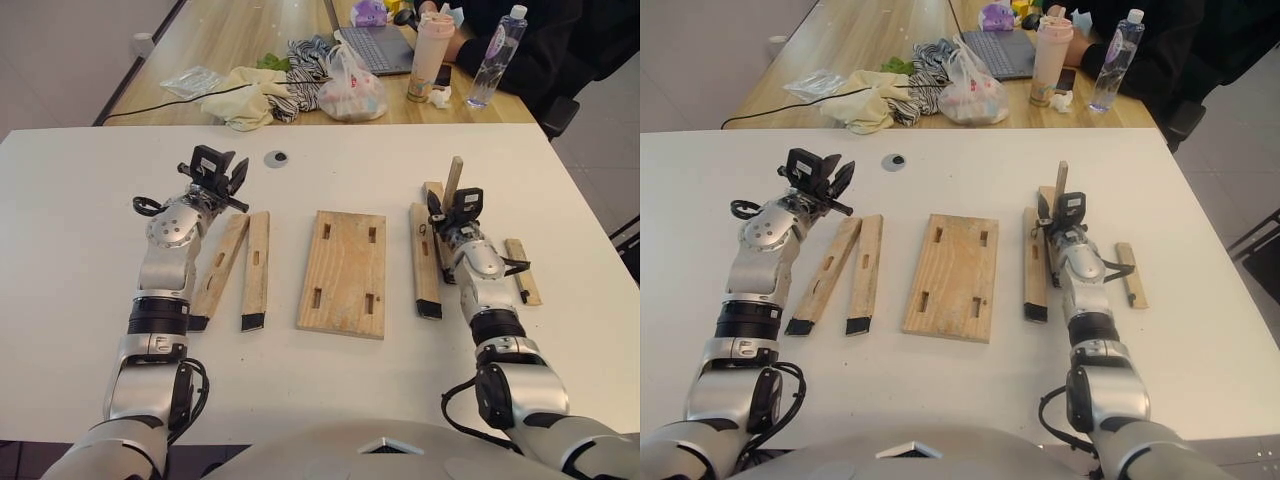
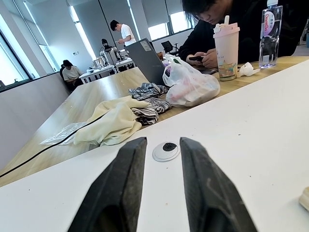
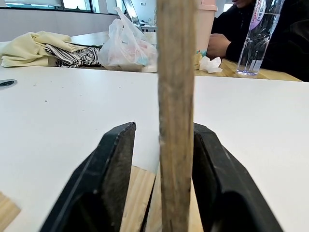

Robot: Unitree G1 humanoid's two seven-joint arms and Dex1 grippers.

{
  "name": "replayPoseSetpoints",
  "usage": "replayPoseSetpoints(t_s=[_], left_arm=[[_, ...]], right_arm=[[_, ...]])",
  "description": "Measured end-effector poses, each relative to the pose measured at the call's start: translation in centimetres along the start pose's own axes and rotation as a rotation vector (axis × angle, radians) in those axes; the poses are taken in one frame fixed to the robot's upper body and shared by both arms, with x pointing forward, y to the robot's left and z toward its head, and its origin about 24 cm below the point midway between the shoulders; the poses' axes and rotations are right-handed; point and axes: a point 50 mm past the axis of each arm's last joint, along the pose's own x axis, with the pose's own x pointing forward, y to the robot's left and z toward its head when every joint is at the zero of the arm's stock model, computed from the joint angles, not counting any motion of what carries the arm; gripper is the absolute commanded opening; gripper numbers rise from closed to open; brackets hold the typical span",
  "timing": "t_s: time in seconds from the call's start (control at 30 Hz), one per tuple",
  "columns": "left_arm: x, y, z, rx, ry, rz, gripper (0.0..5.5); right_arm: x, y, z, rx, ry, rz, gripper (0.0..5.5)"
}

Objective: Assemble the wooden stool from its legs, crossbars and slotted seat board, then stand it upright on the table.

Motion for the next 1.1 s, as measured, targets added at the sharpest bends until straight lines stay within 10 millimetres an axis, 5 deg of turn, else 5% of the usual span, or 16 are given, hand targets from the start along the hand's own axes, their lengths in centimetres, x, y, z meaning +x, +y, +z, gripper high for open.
replayPoseSetpoints(t_s=[0.2, 0.47, 0.77, 0.93, 1.1], left_arm=[[-0.5, -0.5, -0.5, -0.012, 0.003, 0.015, 1.22], [-0.8, -1.1, -1.3, -0.041, 0.019, 0.037, 1.22], [-1.1, -1.2, -1.6, -0.044, 0.025, 0.048, 1.22], [-1.2, -1.2, -1.7, -0.046, 0.026, 0.053, 1.22], [-1.4, -1.2, -1.5, -0.043, 0.017, 0.056, 1.22]], right_arm=[[0.3, -0.3, 3.1, -0.047, 0.024, 0.006, 1.83], [0.1, -0.5, 6.0, -0.071, 0.021, 0.045, 0.49], [-0.2, -0.9, 6.3, 0.0, 0.032, 0.049, 0.38], [-2.0, -3.0, 6.5, 0.118, -0.147, 0.006, 0.38], [-3.9, -3.8, 4.3, 0.133, -0.181, -0.023, 0.38]])
